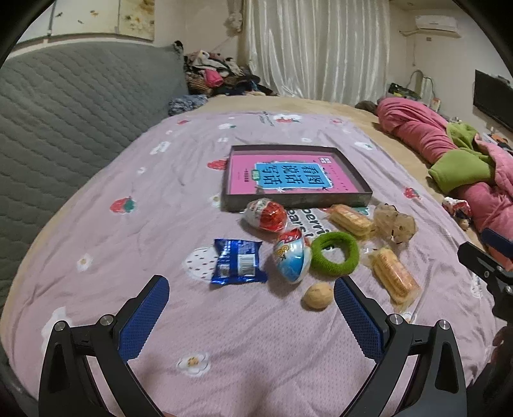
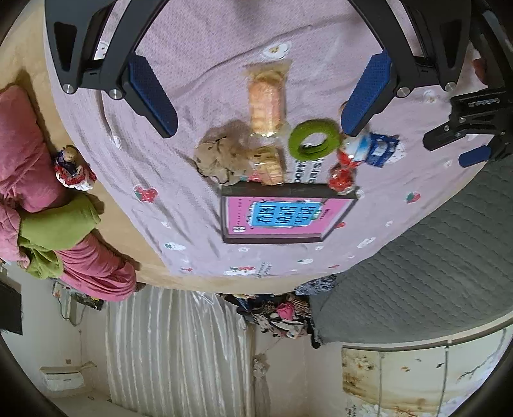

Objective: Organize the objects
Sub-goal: 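Move left gripper to blue-white egg while right gripper moves to beige scrunchie, then close left gripper on blue-white egg while right gripper closes on beige scrunchie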

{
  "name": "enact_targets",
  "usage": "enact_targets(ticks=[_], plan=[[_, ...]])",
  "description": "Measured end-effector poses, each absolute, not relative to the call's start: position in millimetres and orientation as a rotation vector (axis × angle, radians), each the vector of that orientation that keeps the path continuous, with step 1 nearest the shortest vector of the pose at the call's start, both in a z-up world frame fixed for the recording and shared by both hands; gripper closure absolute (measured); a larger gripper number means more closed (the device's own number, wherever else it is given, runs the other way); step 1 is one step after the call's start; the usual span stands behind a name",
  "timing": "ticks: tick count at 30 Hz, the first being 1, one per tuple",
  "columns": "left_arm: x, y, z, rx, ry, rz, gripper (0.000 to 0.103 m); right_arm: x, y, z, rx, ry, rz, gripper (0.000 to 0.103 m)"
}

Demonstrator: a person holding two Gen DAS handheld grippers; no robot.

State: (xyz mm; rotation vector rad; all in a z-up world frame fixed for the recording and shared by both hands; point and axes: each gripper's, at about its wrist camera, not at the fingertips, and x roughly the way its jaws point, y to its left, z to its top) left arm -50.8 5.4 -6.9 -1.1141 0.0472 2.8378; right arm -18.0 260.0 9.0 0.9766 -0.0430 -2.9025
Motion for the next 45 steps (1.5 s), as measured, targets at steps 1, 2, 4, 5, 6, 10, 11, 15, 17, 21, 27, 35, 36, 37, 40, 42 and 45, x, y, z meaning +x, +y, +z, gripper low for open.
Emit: enact_targets(ticks=[1,2,4,5,6,10,11,15,17,21,27,35,36,37,40,42,45], plan=[[-54.4,6.5,-8.4,-1.121,0.052,2.832,0.001,-20.8,263.2,7.3,0.978,-0.058,-2.9,0.0],[-58.3,8.3,-10.5,-1.127,0.059,2.832,0.001,-24.7,267.6,5.0,0.984,-0.086,-2.892,0.0],[-65.6,12.5,-14.4,-1.136,0.07,2.83,0.001,-31.0,275.4,1.1,0.992,-0.132,-2.879,0.0],[-68.9,15.1,-16.3,-1.137,0.073,2.825,0.001,-33.7,278.7,-0.3,0.993,-0.145,-2.879,0.0],[-72.1,18.6,-18.6,-1.142,0.082,2.82,0.001,-35.4,281.6,-1.5,0.995,-0.153,-2.88,0.0],[-86.3,35.3,-30.2,-1.183,0.123,2.791,0.001,-46.5,292.1,-7.1,1.013,-0.173,-2.863,0.0],[-89.5,38.4,-32.5,-1.192,0.119,2.783,0.001,-50.2,293.2,-8.7,1.024,-0.165,-2.857,0.0],[-102.0,47.3,-40.8,-1.219,0.129,2.778,0.001,-63.2,291.8,-12.9,1.042,-0.079,-2.868,0.0],[-107.4,52.0,-45.1,-1.23,0.155,2.77,0.001,-70.9,290.2,-15.4,1.057,-0.035,-2.882,0.0],[-119.8,56.3,-53.1,-1.25,0.158,2.763,0.001,-85.6,290.1,-22.6,1.087,-0.026,-2.858,0.0],[-136.9,56.5,-65.3,-1.296,0.173,2.756,0.001,-108.6,283.1,-37.5,1.153,0.061,-2.828,0.0],[-152.5,57.6,-72.8,-1.3,0.199,2.774,0.002,-136.7,277.8,-59.1,1.232,0.169,-2.805,0.0],[-154.1,58.4,-73.2,-1.298,0.198,2.768,0.003,-139.5,277.7,-61.0,1.233,0.18,-2.804,0.0],[-155.4,59.2,-73.8,-1.303,0.203,2.759,0.004,-142.9,277.4,-63.2,1.239,0.196,-2.805,0.0],[-157.7,59.4,-76.3,-1.311,0.21,2.748,0.004,-152.3,276.8,-69.5,1.266,0.238,-2.811,0.001],[-159.1,56.7,-77.8,-1.313,0.182,2.734,0.004,-158.3,277.0,-73.0,1.284,0.256,-2.811,0.001],[-160.1,57.2,-80.2,-1.309,0.198,2.739,0.004,-163.9,278.1,-78.1,1.297,0.263,-2.805,0.009]])
